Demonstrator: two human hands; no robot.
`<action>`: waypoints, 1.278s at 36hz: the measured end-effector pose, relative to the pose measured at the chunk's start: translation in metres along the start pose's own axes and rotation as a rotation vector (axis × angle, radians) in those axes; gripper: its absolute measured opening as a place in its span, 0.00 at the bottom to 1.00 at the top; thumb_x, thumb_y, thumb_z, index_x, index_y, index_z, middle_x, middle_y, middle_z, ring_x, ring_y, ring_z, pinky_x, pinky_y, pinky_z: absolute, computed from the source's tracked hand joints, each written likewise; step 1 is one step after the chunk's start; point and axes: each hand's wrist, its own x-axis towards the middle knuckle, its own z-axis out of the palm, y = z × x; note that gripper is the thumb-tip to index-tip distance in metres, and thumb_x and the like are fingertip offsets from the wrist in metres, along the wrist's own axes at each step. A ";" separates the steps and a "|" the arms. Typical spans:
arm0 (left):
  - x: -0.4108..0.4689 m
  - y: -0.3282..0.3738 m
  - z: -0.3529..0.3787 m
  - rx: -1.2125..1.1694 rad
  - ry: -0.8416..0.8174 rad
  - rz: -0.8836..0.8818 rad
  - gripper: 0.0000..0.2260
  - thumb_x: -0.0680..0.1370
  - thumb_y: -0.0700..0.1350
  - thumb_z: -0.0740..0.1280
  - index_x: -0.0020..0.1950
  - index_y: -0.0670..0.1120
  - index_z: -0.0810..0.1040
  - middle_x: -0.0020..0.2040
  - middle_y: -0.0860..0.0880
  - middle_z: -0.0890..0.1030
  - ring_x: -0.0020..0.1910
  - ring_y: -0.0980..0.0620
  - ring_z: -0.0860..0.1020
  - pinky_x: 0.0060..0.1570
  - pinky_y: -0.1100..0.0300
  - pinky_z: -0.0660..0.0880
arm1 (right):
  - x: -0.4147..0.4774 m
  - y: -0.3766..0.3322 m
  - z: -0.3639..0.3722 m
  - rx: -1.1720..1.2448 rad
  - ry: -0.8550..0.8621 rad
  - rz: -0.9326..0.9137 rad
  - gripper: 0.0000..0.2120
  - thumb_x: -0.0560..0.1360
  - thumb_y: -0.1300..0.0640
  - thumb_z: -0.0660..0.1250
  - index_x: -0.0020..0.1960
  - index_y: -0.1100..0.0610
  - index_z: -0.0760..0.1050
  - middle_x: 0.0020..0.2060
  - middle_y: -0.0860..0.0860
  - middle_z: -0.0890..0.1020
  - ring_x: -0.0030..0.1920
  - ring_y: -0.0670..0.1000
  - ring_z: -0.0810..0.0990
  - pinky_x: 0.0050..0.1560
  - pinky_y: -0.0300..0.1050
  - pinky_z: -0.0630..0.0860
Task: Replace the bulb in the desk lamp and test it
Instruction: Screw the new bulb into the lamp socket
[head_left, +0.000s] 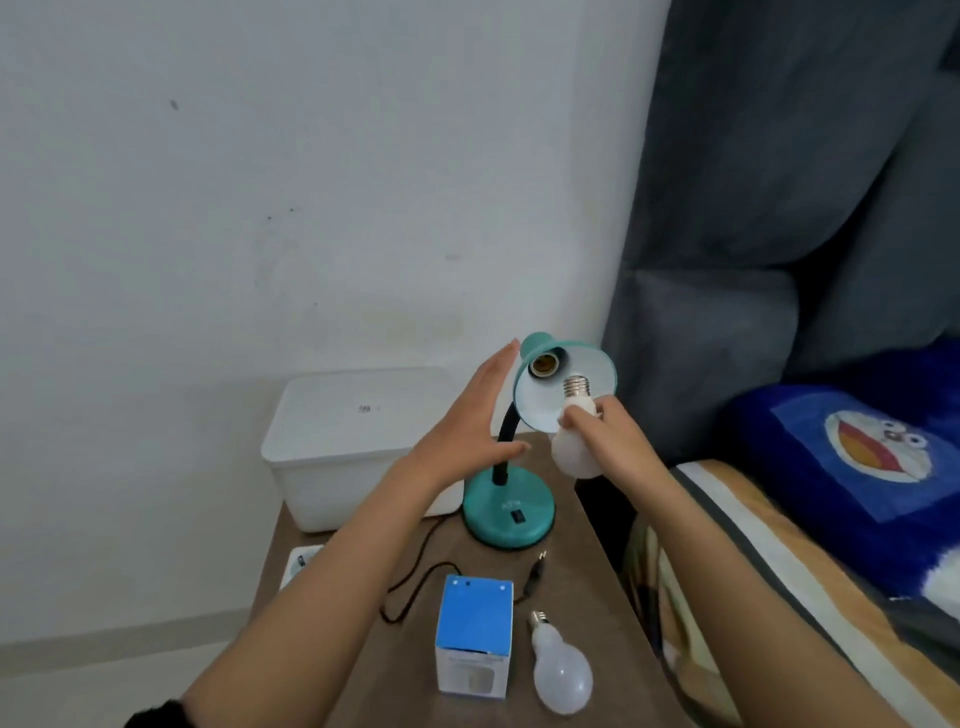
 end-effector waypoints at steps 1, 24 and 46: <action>0.006 -0.001 0.000 -0.001 -0.016 0.006 0.48 0.69 0.42 0.74 0.76 0.59 0.44 0.76 0.60 0.51 0.75 0.61 0.52 0.75 0.57 0.55 | 0.005 -0.003 0.000 0.009 -0.005 0.003 0.13 0.73 0.51 0.64 0.53 0.56 0.68 0.41 0.49 0.72 0.38 0.48 0.72 0.33 0.42 0.67; 0.040 -0.015 0.005 0.091 -0.078 0.177 0.47 0.69 0.38 0.75 0.75 0.58 0.46 0.76 0.52 0.57 0.73 0.57 0.58 0.73 0.54 0.61 | 0.063 -0.020 0.015 -0.077 -0.002 0.138 0.22 0.72 0.48 0.62 0.57 0.65 0.74 0.49 0.62 0.80 0.43 0.63 0.83 0.34 0.48 0.81; 0.044 -0.015 0.002 0.104 -0.080 0.177 0.48 0.69 0.41 0.75 0.73 0.62 0.45 0.73 0.52 0.60 0.72 0.56 0.60 0.72 0.52 0.63 | 0.036 -0.007 0.026 -0.153 0.283 -0.216 0.25 0.67 0.52 0.72 0.59 0.61 0.69 0.50 0.54 0.74 0.49 0.54 0.74 0.46 0.45 0.72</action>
